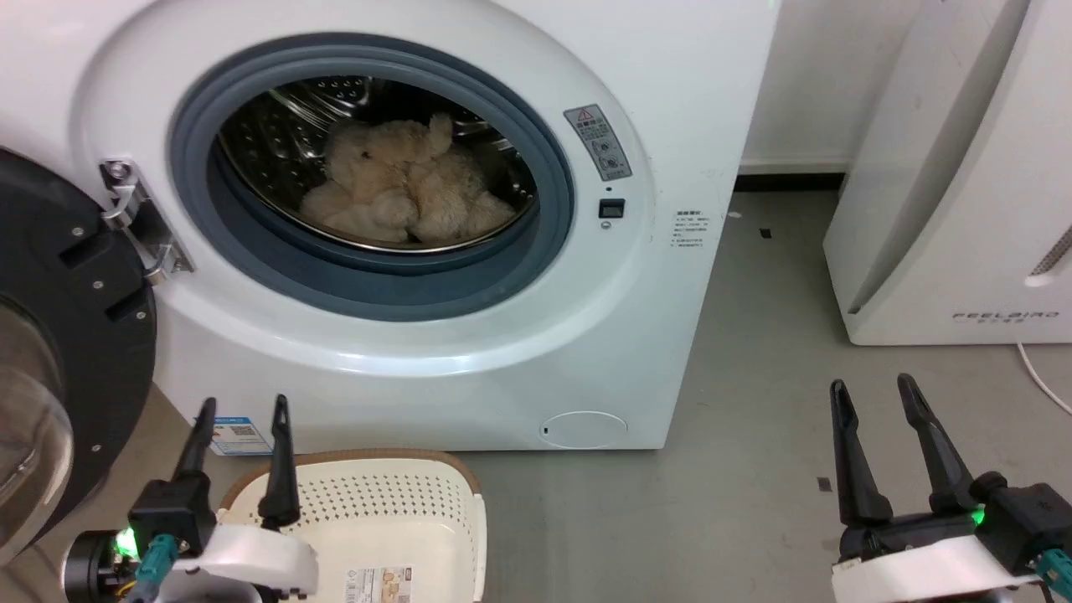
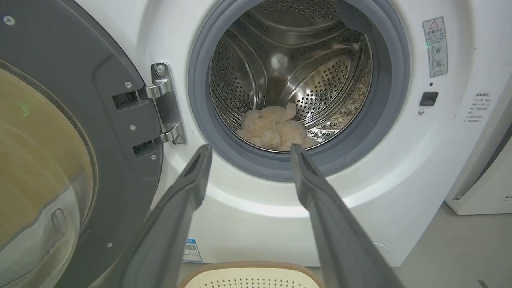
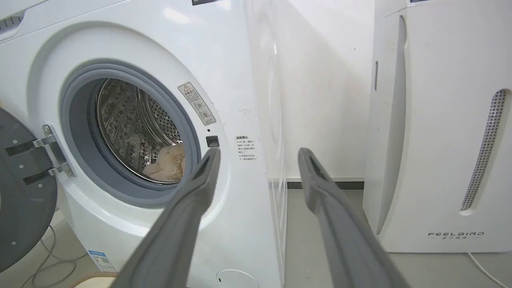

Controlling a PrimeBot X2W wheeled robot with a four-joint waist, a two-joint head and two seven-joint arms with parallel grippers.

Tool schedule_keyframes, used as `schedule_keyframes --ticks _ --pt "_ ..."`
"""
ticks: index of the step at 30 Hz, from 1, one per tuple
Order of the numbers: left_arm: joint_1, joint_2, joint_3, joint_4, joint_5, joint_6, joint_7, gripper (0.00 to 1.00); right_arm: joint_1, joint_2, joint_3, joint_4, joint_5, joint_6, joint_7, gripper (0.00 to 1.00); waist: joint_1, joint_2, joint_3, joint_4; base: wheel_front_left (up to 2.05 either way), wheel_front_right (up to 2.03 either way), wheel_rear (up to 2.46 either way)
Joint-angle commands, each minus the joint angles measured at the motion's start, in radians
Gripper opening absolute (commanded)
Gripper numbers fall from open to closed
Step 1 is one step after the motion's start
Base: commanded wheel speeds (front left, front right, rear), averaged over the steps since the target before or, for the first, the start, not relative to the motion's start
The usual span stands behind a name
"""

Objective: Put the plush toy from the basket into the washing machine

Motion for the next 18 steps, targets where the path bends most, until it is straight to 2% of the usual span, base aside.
schedule_keyframes --ticks 1,5,6,18 --pt "0.019 0.002 -0.005 -0.008 0.011 -0.014 -0.004 1.0 0.02 0.0 -0.004 -0.005 -0.007 -0.001 -0.004 1.0 0.0003 -0.0001 -0.013 0.014 0.0 0.0 0.0" --pt "0.037 -0.001 -0.015 -0.016 0.025 -0.027 -0.004 1.0 0.038 0.0 -0.019 0.002 -0.007 -0.001 -0.004 1.0 0.0003 -0.0001 -0.02 0.028 0.0 0.0 0.0" --pt "0.041 -0.003 -0.017 -0.018 0.028 -0.029 -0.004 0.0 0.04 0.0 -0.021 0.004 -0.007 -0.001 -0.004 0.0 0.0003 -0.0001 -0.021 0.03 0.0 0.0 0.0" --pt "0.031 -0.005 -0.022 -0.025 0.024 -0.021 0.02 0.0 0.029 0.0 -0.017 0.003 -0.013 0.0 0.019 0.0 0.0003 -0.0001 -0.022 0.028 0.0 0.0 0.0"
